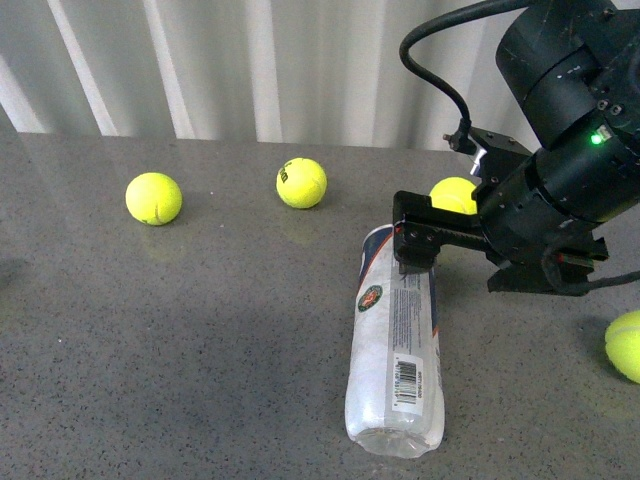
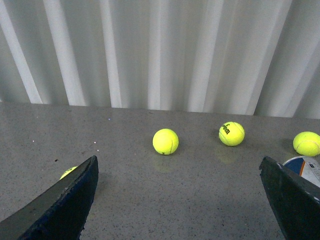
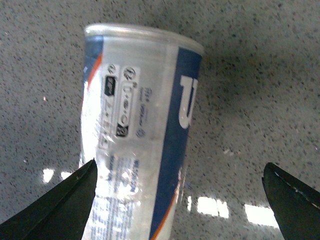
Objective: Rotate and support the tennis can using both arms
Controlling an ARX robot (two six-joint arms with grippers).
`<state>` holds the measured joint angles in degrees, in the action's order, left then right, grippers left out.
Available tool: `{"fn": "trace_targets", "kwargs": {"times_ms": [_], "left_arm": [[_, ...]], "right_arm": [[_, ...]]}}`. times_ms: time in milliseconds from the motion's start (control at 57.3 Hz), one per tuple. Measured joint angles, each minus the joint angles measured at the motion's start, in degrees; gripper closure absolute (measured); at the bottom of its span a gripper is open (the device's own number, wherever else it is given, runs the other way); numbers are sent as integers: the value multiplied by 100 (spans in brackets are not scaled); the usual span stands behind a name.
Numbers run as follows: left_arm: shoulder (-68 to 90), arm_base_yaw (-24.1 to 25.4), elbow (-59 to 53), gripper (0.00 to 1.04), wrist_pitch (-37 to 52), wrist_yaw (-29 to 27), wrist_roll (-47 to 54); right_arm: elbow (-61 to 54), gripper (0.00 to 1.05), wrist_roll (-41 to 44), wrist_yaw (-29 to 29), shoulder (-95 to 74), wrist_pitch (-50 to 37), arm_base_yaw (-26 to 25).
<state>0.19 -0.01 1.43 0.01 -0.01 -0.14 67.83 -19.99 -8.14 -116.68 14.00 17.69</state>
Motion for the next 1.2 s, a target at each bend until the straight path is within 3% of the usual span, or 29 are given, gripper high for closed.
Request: {"fn": "trace_targets", "kwargs": {"times_ms": [297, 524, 943, 1205], "left_arm": [[0, 0, 0, 7, 0, 0, 0], [0, 0, 0, 7, 0, 0, 0], [0, 0, 0, 7, 0, 0, 0], [0, 0, 0, 7, 0, 0, 0]], "right_arm": [[212, 7, -20, -313, -382, -162, 319], [85, 8, 2, -240, -494, -267, 457], [0, 64, 72, -136, -496, -413, 345], [20, 85, 179, -50, -470, -428, 345]]}}
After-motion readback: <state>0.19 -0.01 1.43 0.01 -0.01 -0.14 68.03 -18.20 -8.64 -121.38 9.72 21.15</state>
